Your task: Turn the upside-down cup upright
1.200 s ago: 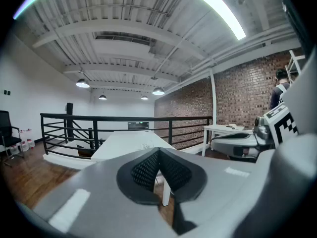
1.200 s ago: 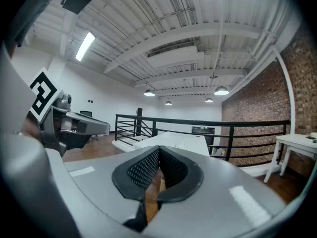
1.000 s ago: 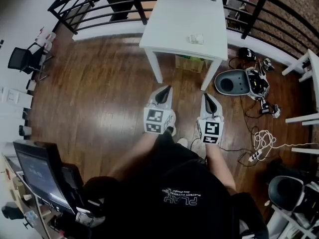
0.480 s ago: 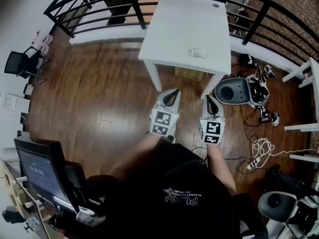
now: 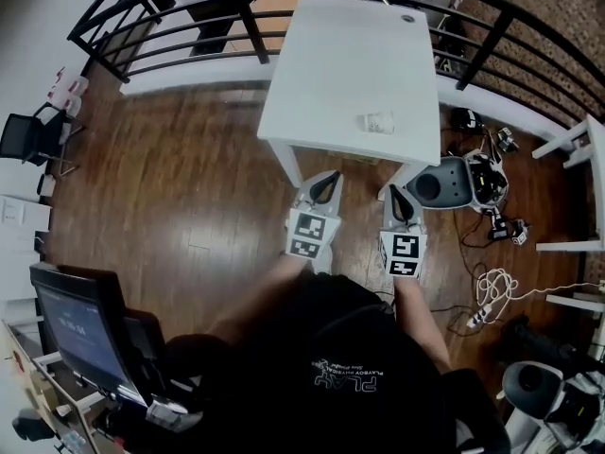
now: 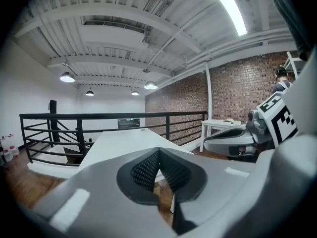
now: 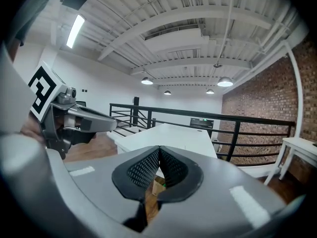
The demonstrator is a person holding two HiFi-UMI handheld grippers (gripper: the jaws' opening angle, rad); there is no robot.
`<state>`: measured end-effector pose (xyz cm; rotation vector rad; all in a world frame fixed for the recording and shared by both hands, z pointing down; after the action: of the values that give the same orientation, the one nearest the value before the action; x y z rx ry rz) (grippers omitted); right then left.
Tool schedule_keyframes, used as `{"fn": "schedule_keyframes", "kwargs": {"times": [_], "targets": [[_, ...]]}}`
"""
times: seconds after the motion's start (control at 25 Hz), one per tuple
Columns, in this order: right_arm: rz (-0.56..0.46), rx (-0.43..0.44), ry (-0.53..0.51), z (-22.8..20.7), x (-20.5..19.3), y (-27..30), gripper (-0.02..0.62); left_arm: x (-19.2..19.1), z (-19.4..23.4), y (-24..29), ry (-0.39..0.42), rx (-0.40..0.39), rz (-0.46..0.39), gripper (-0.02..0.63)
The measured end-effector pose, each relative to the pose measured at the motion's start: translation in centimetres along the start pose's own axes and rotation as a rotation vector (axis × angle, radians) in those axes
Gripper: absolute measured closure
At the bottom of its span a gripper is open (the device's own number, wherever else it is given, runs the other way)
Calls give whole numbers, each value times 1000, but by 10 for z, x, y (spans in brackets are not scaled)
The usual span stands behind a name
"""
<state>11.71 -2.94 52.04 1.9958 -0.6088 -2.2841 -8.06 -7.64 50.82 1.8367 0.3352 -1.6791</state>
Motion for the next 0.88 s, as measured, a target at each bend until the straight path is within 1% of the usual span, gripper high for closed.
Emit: {"fn": "schedule_keyframes", "kwargs": {"times": [0.36,0.56,0.72,0.88], "targets": [[13,-26,-4,-3,18,42,581,8,37,36,-14,-31,-8,609],[24,-34,-4,-7,20,58,581,9,53,55,-20,-28,-10,607],[38,-32,6,-17,17,61,581,10,56,67,-37,-20,-4,609],[55,-5,31,-31,9,72,580,10,49,80,-36,-13,5,607]]}}
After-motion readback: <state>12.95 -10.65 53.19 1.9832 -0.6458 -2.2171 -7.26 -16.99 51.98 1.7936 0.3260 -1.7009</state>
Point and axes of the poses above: the fingertips, and each gripper's own axes: y forward along the fingers, z to its left, x out of its top, the point moved 10 cm from there along -y, backward along the fingers
